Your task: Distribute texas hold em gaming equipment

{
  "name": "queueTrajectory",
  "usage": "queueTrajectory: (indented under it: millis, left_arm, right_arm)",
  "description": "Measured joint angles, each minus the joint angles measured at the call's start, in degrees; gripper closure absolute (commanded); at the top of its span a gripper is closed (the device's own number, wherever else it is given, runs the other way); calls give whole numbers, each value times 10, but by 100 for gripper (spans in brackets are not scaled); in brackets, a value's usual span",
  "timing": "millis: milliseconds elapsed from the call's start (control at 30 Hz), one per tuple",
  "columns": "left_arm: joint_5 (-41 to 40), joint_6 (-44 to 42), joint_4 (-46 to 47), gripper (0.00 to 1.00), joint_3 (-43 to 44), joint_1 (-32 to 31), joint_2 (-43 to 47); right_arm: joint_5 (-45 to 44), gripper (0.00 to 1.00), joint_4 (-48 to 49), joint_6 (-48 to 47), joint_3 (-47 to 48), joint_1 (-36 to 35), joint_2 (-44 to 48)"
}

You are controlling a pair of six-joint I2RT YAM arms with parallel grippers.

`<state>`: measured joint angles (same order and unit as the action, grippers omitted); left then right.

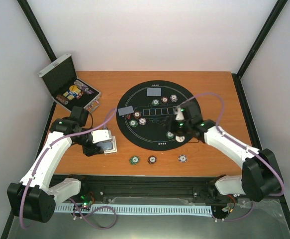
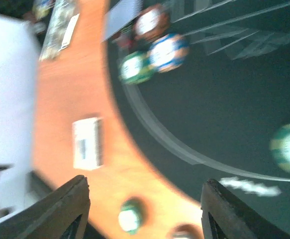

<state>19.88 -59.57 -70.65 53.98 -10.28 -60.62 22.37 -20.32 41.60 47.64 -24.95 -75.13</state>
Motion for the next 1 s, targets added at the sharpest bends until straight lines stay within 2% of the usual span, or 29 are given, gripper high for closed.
queueTrajectory:
  millis: [167,267,400,667,1000]
  left_arm:
    - [0,0,0,99,0,0,0]
    - [0,0,0,99,0,0,0]
    - [1,0,0,99,0,0,0]
    - [0,0,0,99,0,0,0]
    - [0,0,0,99,0,0,0]
  right_arm:
    - [65,32,149,93,5,-153,-43]
    - [88,32,218,134,28,-219,-92]
    - [107,32,289,168,65,-274,-146]
    - [133,32,397,224,82,-317,-223]
    - [156,32,486,270,99,-327,-284]
